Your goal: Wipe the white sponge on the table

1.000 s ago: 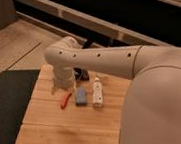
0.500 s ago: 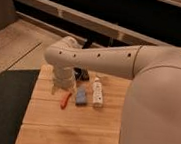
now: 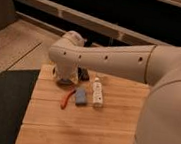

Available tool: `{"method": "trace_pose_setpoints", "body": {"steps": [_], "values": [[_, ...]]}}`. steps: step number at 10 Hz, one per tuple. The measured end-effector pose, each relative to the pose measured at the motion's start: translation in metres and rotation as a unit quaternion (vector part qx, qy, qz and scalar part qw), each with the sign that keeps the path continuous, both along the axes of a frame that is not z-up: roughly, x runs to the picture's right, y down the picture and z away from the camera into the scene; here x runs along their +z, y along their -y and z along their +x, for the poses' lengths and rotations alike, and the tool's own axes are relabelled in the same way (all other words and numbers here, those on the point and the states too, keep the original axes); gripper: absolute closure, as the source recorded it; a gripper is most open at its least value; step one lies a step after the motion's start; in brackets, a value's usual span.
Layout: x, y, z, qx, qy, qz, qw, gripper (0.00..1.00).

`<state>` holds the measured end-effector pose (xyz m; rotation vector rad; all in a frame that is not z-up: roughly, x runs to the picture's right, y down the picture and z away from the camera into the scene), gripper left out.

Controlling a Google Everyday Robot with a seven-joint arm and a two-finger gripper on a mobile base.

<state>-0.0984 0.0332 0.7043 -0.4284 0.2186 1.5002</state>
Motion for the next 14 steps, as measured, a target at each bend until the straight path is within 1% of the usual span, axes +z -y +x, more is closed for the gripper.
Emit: {"method": "trace_pose_setpoints", "body": {"steps": [1,2,4,6,7,8,9,10,11,12,13,14], "values": [[-0.002,0.001,0.010,0.010,-0.003,0.008,0.9999,0.35],[-0.002,0.002,0.019,0.016,-0.007,0.012,0.9998,0.35],[-0.002,0.000,0.015,0.015,-0.005,0.010,0.9998,0.35],[0.000,-0.001,0.018,0.018,-0.008,0.008,0.9998,0.35],[0.009,-0.010,0.030,0.022,-0.023,-0.003,0.9995,0.35],[0.019,-0.022,0.054,0.033,-0.047,-0.016,0.9982,0.35],[0.026,-0.032,0.073,0.047,-0.062,-0.024,0.9967,0.35],[0.033,-0.040,0.089,0.065,-0.068,-0.028,0.9951,0.35],[0.037,-0.041,0.096,0.078,-0.067,-0.025,0.9944,0.35],[0.044,-0.042,0.105,0.095,-0.059,-0.018,0.9935,0.35],[0.047,-0.043,0.108,0.101,-0.052,-0.016,0.9934,0.35],[0.054,-0.045,0.110,0.104,-0.036,-0.011,0.9939,0.35]]}}
